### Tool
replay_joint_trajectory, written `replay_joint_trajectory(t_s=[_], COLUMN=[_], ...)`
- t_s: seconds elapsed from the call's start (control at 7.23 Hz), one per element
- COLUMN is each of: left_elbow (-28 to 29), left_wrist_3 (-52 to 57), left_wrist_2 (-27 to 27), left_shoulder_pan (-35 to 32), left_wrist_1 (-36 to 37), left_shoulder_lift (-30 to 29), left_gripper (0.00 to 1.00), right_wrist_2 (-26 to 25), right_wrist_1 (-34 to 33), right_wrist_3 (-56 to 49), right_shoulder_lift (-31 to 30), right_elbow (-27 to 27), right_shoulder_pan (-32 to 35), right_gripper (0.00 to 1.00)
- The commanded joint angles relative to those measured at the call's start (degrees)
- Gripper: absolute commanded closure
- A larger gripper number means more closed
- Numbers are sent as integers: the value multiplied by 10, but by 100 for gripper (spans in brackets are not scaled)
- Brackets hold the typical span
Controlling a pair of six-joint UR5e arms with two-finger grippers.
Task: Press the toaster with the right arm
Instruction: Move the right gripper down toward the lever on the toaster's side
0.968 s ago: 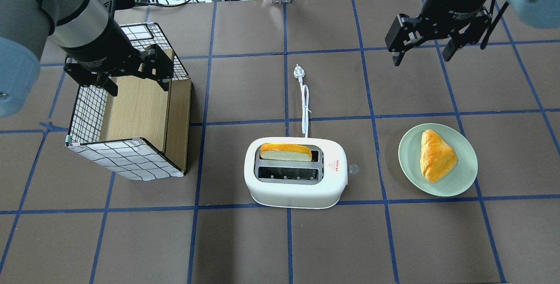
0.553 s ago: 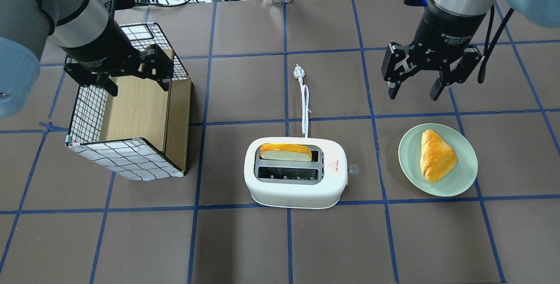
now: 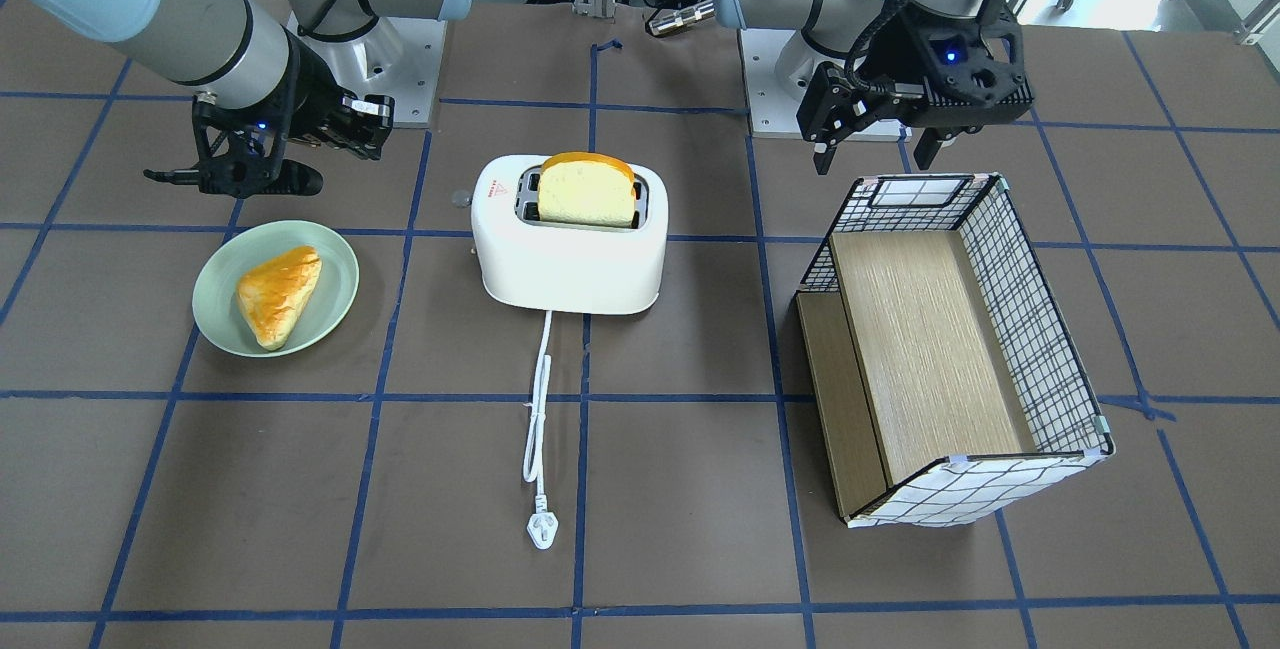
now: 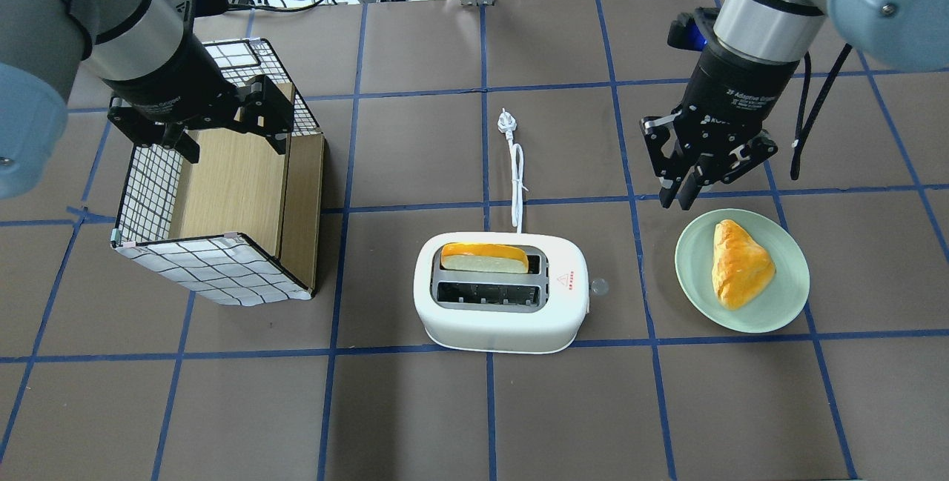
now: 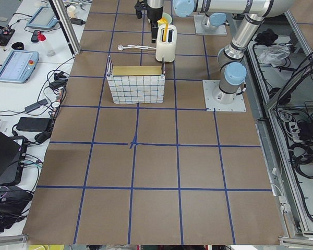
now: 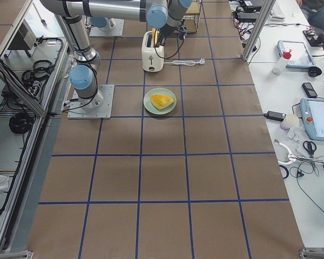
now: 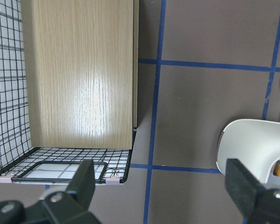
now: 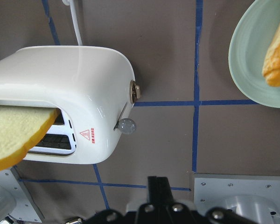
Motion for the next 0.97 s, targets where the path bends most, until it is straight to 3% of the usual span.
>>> replay_joint_trajectory(t_s=[0.0,0.28,0.55,0.83], left_elbow=[0,0,0,0], left_wrist_3=[0,0,0,0], left_wrist_2=[0,0,0,0], left_shoulder_pan=[0,0,0,0], left_wrist_1=[0,0,0,0], left_shoulder_lift=[0,-1,0,0], left_gripper=[0,0,0,0], right_wrist_2=[4,4,82,120], right_wrist_1=[-10,-26,-41,-46], right_wrist_3=[5,5,-2,-5], right_shoulder_lift=[-24,-34,-33,-23], right_elbow=[14,22,88,107], right_shoulder_pan=[-1,-1,-2,-2], right_gripper=[100,100,100,100])
